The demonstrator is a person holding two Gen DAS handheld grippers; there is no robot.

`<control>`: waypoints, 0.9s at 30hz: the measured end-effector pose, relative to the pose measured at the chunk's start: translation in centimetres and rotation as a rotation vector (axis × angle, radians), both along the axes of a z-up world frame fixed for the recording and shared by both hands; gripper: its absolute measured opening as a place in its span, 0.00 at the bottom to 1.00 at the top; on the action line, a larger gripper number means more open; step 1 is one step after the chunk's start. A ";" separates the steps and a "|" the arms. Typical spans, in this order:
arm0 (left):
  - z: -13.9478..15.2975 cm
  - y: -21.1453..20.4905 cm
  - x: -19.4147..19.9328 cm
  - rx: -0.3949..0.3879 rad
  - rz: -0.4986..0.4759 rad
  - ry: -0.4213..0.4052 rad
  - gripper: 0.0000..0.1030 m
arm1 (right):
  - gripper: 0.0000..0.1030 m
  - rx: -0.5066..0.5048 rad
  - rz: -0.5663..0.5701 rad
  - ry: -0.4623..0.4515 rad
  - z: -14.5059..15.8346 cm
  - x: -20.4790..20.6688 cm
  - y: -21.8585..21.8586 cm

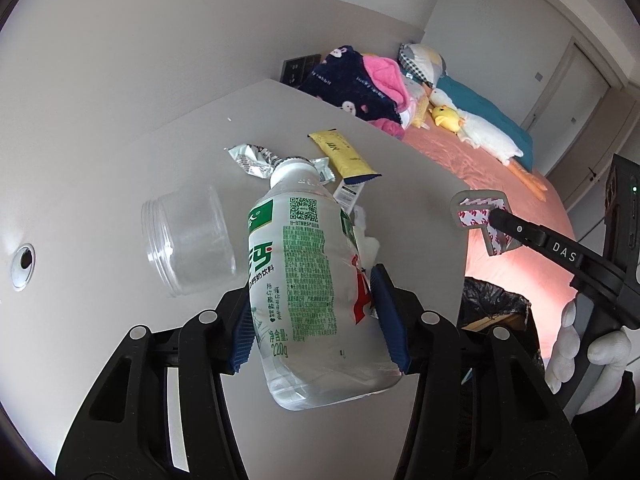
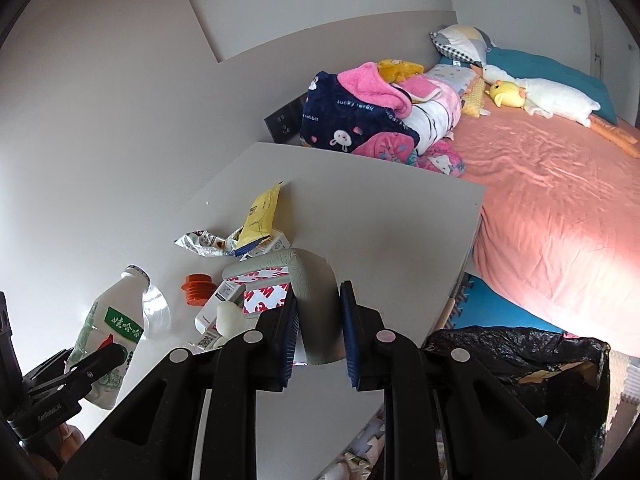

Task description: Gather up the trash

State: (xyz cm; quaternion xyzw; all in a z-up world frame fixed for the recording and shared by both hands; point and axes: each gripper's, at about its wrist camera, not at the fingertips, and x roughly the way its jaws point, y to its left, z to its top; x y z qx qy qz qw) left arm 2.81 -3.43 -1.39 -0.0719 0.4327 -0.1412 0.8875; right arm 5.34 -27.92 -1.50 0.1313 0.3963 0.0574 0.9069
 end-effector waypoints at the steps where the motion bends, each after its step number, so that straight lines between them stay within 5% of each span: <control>1: 0.2 -0.3 -0.2 -0.001 -0.009 -0.004 0.50 | 0.21 0.000 -0.005 -0.003 0.2 -0.4 -0.2; 27: 3.0 -12.2 -3.0 -0.033 -0.290 -0.078 0.50 | 0.21 -0.006 -0.182 -0.056 3.4 -9.9 -8.9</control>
